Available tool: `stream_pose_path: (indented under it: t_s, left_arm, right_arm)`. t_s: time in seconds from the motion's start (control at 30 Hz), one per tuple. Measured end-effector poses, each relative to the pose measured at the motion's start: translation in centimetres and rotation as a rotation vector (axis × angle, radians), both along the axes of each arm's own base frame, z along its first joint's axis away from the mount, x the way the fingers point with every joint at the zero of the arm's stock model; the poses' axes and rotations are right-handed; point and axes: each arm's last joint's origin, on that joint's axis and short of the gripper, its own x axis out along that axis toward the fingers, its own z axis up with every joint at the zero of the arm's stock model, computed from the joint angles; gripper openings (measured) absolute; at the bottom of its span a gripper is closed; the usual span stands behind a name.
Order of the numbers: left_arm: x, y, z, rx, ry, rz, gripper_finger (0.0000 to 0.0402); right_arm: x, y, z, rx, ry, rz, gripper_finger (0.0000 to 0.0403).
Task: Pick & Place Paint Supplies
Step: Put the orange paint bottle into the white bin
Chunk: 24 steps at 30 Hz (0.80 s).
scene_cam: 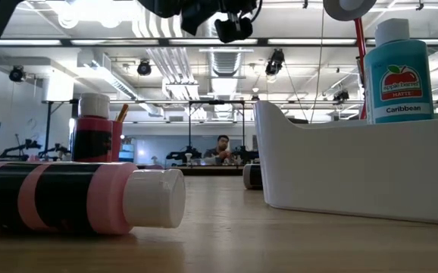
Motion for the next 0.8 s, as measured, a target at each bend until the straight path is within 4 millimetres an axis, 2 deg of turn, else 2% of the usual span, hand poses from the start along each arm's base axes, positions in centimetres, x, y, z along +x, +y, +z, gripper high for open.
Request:
stream_pose_path:
  t_s: [0.37, 0.57, 0.8]
  left_arm:
    - [0.1, -0.9, 0.4, 0.004, -0.022, -0.039, 0.0181]
    - [0.0, -0.4, 1.4, 0.008, -0.042, -0.035, 0.0181]
    - [-0.1, -0.3, 1.4, 0.005, -0.040, -0.037, 0.0181]
  right_arm:
    - [0.1, -0.2, 0.0, 0.013, -0.003, 0.009, 0.0117]
    - [0.1, -0.3, 0.2, 0.010, -0.008, 0.000, 0.0117]
    - [0.1, -0.3, 0.2, 0.012, -0.007, 0.003, 0.0117]
